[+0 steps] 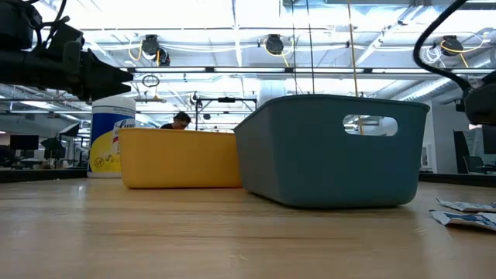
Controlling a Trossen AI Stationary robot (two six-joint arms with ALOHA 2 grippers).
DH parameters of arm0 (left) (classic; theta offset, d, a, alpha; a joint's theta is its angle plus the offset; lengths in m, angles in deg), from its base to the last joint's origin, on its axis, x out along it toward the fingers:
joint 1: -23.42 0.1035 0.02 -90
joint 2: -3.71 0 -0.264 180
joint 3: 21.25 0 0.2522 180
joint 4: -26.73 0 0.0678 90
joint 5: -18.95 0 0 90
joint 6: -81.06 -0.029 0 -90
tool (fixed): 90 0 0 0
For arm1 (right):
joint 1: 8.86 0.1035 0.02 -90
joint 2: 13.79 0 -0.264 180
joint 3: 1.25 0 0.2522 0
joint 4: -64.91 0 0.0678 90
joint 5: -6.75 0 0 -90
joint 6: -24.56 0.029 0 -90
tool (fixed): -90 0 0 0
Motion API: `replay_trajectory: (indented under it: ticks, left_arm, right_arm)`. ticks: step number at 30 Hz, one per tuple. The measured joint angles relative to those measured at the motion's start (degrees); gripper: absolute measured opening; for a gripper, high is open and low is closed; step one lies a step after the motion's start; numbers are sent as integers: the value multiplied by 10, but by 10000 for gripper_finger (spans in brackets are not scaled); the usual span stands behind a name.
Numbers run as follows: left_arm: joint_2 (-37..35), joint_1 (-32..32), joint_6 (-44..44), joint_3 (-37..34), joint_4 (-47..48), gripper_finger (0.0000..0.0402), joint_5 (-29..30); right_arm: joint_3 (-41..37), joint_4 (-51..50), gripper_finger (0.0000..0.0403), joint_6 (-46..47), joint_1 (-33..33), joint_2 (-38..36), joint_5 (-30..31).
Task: Pick & Place First Aid Supplies
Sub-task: Put the blue alcohol pad into the blue bin
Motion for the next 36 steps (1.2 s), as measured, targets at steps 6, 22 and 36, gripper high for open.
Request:
replay_trajectory:
  ticks: [6, 22, 36]
  left_arm:
    - [0, 0, 0, 0, 0, 379, 0]
    - [0, 0, 0, 0, 0, 379, 0]
    - [0, 0, 0, 0, 0, 379, 0]
  right_arm:
    - [36, -95, 4, -95, -39, -15, -16]
    - [84, -228, 2, -310, -216, -56, -31]
    - [369, -279, 1, -522, -290, 139, -29]
